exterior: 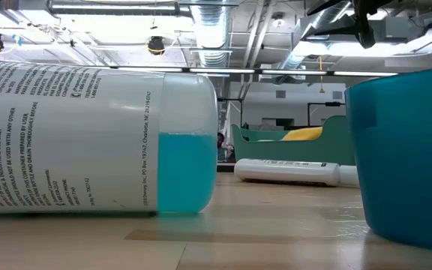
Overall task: Pick & Place Kitchen Items
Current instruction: Put the blue spray bottle into the blue bin
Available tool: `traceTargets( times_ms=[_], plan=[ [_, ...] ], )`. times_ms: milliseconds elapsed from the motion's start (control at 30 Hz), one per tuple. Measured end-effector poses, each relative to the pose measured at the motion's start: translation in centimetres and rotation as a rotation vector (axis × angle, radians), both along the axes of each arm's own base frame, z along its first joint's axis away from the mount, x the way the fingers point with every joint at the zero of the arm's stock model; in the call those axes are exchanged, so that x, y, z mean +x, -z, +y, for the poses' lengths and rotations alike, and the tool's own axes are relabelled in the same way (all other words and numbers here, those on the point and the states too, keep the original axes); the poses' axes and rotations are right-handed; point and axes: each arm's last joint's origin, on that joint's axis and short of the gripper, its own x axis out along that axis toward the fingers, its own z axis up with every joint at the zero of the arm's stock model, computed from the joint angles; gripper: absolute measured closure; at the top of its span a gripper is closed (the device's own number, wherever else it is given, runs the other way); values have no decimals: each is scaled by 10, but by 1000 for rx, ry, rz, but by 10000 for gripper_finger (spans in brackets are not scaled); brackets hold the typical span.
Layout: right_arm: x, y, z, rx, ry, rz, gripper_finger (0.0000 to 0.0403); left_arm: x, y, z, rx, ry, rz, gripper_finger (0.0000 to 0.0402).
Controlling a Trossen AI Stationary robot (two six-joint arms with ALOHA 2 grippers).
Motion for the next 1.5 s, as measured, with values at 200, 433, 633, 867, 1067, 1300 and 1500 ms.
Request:
traceTargets(
  times_ms=[200,433,633,867,1067,1300,1500],
  plan=[
    [0,0,0,-3,1,3,207,-1,9,-1,37,33,79,261],
    [0,0,0,-3,1,4,207,2,20,-3,79,39,131,278],
    [0,0,0,-3,1,4,207,14,23,4,98,2,136,286],
    [0,0,0,-3,1,0,207,31,21,10,131,-103,-11,287],
    [0,0,0,0,1,-1,207,41,18,12,135,-157,-115,287],
    [0,0,0,0,-1,-1,207,38,18,10,105,-92,-64,287],
    [0,0,0,3,-8,-2,207,37,15,3,16,-114,-26,277]
  ],
)
